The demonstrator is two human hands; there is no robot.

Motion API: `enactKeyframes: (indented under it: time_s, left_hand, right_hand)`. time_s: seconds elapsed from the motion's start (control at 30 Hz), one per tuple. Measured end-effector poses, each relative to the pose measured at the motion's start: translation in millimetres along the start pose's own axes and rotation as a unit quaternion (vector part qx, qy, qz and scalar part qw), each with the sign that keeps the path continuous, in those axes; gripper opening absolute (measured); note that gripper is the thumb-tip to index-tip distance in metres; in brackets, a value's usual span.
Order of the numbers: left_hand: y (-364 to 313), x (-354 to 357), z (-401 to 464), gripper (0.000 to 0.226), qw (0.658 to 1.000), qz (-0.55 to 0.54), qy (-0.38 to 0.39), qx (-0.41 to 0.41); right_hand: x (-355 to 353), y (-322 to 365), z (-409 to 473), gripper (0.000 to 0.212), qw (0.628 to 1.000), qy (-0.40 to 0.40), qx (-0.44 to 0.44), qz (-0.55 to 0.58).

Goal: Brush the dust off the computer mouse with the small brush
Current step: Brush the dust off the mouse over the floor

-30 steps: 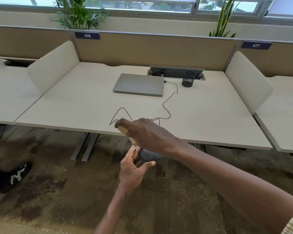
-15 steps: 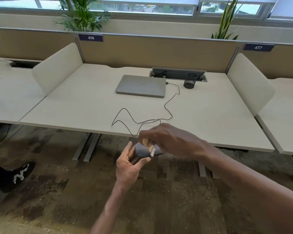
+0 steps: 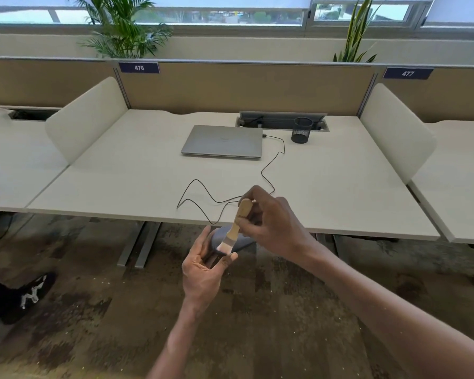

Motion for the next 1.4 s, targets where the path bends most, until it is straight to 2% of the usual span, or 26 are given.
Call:
enactKeyframes:
  time_s: [0.33,0.53,0.7,0.87,1.03,1.23,1.4]
  left_hand:
    - [5,-5,1,0.076,0.998,-0.050,-0.028,0.001]
    - [5,-5,1,0.078,0.998,-0.057,-0.022,0.006]
    - [7,-1,0,0.074,0.998,-0.057,-0.006,0.012]
    - [8,6,-3,0.073,0.997,-0.072,0.021,0.013]
    - [6,9,-6,0.074,0.997,-0.075,0.030,0.014]
    - [4,6,-10,0.072,0.997,-0.076,0.027,0.008]
    - [2,8,-9,0.072,0.996,-0.081,0.024,0.011]
  right_hand:
    - [-23,-45,-19,0.024,0.988,-0.083,0.127,0.028]
    - [-36,-60,-21,0.024,0.981,-0.113,0.159,-0.007]
    - [-42,-47,-14,0.030,0.977,-0.163,0.136,0.010]
    - [-27,-23,-4,0.035,0.984,-0.136,0.108,0.048]
    - [-18,-14,4,0.042,0.989,-0.104,0.103,-0.001]
    - [-37,-20,9,0.039,0.981,-0.135,0.087,-0.105]
    - [-36,-20,11,0.039,0.984,-0.129,0.095,-0.081]
Point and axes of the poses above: each hand's wrist, its own z-axis towards the middle knuckle, its own x-axis out of the palm, y = z × x, the point moved 1 cm from there along z, towards the middle knuckle, and after that the axes turned 6 degrees about -z, right-handed, at the moved point
